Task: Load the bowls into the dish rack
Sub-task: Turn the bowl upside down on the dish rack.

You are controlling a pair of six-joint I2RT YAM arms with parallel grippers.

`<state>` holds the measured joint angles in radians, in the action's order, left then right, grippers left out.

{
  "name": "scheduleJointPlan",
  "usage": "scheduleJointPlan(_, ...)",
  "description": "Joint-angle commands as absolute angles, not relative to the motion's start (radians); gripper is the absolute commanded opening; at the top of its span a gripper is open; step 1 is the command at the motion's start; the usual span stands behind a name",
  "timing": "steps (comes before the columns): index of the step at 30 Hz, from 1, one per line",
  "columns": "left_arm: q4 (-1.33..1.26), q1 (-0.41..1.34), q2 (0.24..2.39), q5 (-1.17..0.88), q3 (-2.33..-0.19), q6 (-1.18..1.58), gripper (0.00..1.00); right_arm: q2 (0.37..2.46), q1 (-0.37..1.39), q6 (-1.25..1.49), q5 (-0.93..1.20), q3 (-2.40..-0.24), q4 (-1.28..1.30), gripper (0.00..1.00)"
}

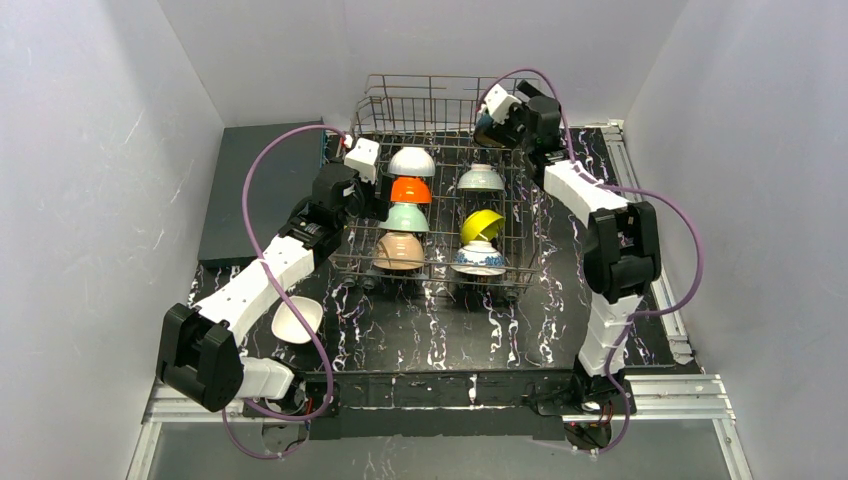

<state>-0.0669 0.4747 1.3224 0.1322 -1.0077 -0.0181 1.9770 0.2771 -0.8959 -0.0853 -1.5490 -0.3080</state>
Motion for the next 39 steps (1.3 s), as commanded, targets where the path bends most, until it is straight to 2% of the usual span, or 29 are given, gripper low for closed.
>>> scheduleJointPlan(1, -0.076, 0.472, 1.313, 0.125, -1.0, -0.017, 0.76, 1.866, 0.28, -0.752, -0.036, -1.541, -0.343, 0.99)
scheduleJointPlan(5, -0.075, 0.472, 1.311, 0.117, -1.0, -0.014, 0.76, 1.855, 0.279, -0.595, -0.016, -1.557, -0.327, 0.98)
scheduleJointPlan(9, -0.074, 0.473, 1.313, 0.105, -1.0, -0.006, 0.76, 1.918, 0.28, -0.366, -0.112, -1.673, -0.236, 0.84)
scheduleJointPlan(13, -0.071, 0.473, 1.319, 0.108, -1.002, -0.006, 0.76, 2.028, 0.282, -0.21, -0.136, -1.839, -0.094, 0.76)
scheduleJointPlan(16, -0.069, 0.472, 1.324, 0.107, -1.002, -0.006, 0.76, 2.105, 0.293, -0.159, -0.129, -1.943, -0.028, 0.67)
scheduleJointPlan(18, -0.068, 0.472, 1.327, 0.104, -1.003, -0.006, 0.76, 2.141, 0.309, -0.157, -0.138, -1.977, -0.003, 0.65)
scheduleJointPlan(23, -0.066, 0.472, 1.329, 0.104, -1.005, -0.006, 0.76, 2.169, 0.334, -0.166, -0.132, -1.961, -0.002, 0.52)
scheduleJointPlan(31, -0.063, 0.472, 1.327, 0.082, -1.008, -0.006, 0.77, 2.13, 0.356, -0.185, -0.084, -1.903, 0.07, 0.53)
scheduleJointPlan(39, -0.058, 0.472, 1.32, -0.024, -1.016, 0.025, 0.79, 1.888, 0.356, -0.053, -0.065, -1.674, 0.077, 0.58)
